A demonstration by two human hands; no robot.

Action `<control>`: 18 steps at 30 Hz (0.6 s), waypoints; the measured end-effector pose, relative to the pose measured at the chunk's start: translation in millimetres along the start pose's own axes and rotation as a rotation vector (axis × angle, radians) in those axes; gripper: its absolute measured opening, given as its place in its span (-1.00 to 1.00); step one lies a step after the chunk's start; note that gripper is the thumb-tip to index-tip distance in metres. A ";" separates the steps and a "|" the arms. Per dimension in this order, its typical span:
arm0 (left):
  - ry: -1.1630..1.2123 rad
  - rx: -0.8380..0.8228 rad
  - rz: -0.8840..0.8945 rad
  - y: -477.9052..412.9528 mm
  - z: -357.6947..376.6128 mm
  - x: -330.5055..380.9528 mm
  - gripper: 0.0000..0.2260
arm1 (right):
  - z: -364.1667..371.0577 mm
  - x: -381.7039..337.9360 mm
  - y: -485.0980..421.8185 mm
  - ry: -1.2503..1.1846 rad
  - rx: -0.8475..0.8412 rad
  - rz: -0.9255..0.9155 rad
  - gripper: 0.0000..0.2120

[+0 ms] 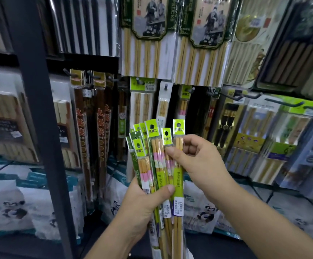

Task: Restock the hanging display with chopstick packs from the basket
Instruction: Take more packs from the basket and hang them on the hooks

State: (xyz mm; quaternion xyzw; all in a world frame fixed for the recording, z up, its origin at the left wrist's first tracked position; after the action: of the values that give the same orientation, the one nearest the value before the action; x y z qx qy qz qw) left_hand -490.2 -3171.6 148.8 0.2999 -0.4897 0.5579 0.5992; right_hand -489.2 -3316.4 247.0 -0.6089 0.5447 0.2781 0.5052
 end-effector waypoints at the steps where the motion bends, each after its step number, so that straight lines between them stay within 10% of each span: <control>1: 0.001 0.015 0.007 -0.9 -1.6 0.1 -0.52 | -1.3 -1.8 -0.4 -0.026 0.008 -0.017 -0.80; 18: -0.106 0.117 0.020 -11.0 -10.7 -4.6 -0.46 | -27.5 -52.9 -54.2 -0.386 0.311 0.003 -0.61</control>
State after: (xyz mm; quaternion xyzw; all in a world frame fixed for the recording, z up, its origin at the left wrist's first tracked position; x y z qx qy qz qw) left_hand -476.4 -3165.8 143.0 0.3585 -0.4904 0.5747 0.5483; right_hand -457.3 -3327.0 320.2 -0.4586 0.4751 0.3028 0.6872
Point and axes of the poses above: each hand's wrist, its own y-axis away from the middle knuckle, its own z-axis out of the palm, x = y × z, the point moved 5 cm from there along -y, towards the middle knuckle, and after that the axes turned 3 degrees about z, right-handed, at the moved point
